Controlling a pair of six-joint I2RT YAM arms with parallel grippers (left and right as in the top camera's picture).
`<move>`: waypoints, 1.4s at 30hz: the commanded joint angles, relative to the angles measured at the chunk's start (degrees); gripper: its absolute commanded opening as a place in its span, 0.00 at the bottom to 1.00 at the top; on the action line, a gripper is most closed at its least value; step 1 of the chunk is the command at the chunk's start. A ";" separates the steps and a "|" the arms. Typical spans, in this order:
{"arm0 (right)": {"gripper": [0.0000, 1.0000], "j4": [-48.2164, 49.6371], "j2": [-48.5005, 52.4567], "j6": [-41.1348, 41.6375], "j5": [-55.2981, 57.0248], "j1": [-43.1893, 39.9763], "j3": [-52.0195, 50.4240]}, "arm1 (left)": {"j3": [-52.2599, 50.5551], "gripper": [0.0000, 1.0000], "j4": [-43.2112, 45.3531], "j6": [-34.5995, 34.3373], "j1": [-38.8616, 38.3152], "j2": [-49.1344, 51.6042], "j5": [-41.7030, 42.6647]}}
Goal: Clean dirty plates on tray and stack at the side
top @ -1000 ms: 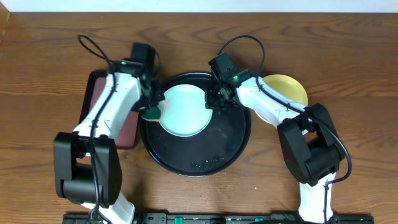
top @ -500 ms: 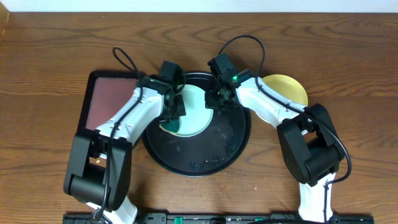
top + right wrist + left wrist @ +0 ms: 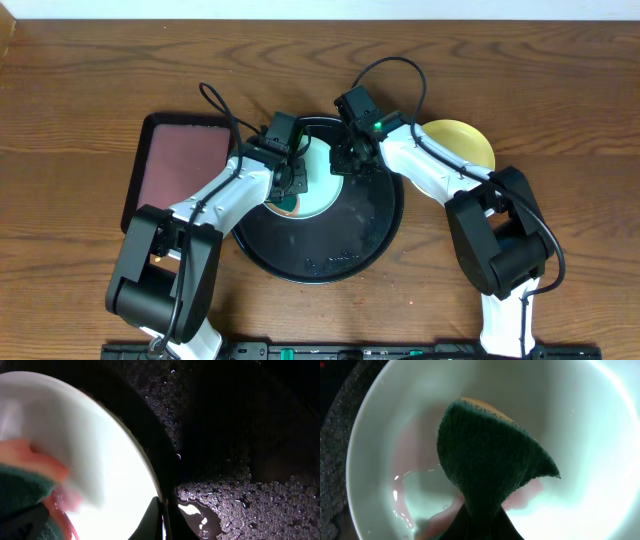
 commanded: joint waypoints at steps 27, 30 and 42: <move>0.01 -3.58 2.10 -2.19 -4.85 1.84 0.04 | 3.72 0.07 -7.67 0.09 4.66 -19.58 -23.26; 0.01 -3.48 2.08 -2.25 -5.79 1.81 0.07 | 3.72 0.08 -9.35 0.09 5.29 -18.67 -23.50; 0.01 -5.77 -5.07 -10.01 -5.75 0.15 0.09 | 3.58 0.08 -13.05 -1.46 15.23 -16.11 -11.34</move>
